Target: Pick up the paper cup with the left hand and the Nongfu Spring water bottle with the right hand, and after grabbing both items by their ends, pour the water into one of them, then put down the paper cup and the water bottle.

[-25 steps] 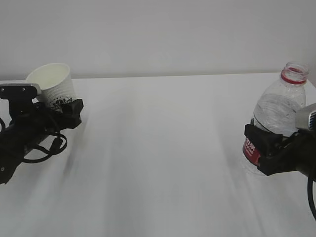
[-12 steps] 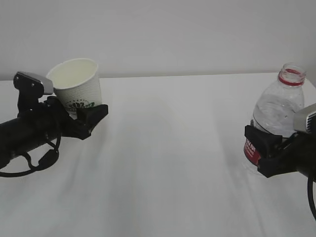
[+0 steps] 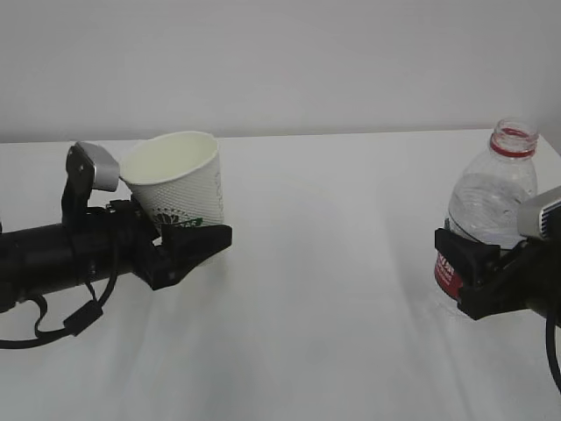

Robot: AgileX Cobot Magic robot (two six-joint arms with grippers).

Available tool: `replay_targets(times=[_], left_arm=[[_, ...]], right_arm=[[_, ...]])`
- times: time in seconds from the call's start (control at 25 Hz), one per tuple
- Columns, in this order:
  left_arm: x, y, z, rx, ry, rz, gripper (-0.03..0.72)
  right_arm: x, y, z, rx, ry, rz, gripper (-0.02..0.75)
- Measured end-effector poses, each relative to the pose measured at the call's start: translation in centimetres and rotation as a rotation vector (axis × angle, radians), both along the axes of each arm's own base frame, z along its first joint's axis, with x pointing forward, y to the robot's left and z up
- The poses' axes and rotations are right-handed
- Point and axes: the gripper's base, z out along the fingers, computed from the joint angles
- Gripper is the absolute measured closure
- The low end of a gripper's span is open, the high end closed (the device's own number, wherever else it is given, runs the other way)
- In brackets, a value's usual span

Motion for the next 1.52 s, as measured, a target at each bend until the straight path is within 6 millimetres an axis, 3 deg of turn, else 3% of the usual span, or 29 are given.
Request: replay_targets(times=[0.48,0.8,0.96,1.16,1.52], left_arm=[[-3.3,-5.0,-0.2,0.007,0.030,-0.216,0.151],[-3.6,-7.7,0.1,0.075,-0.003,-0.293,0.151],[-3.9,-8.9,0.3,0.073,-0.017,-0.332,0.151],[-5.1,-10.2,-1.3,0.093,0.026,-0.386,0.160],[-5.9,-11.4,-2.2,0.065,0.056,-0.381,0.162]], right_arm=[[-0.2,0.0,-0.5,-0.028,0.051,0.011,0.293],[-0.5,0.3,-0.7,-0.030,0.096,0.047,0.293],[-0.9,0.2,0.5,-0.035,0.068,0.048,0.293],[-1.8,-0.3,2.1,-0.067,0.069,0.027,0.293],[-2.7,-0.8,3.5,-0.133,0.096,0.012,0.293]])
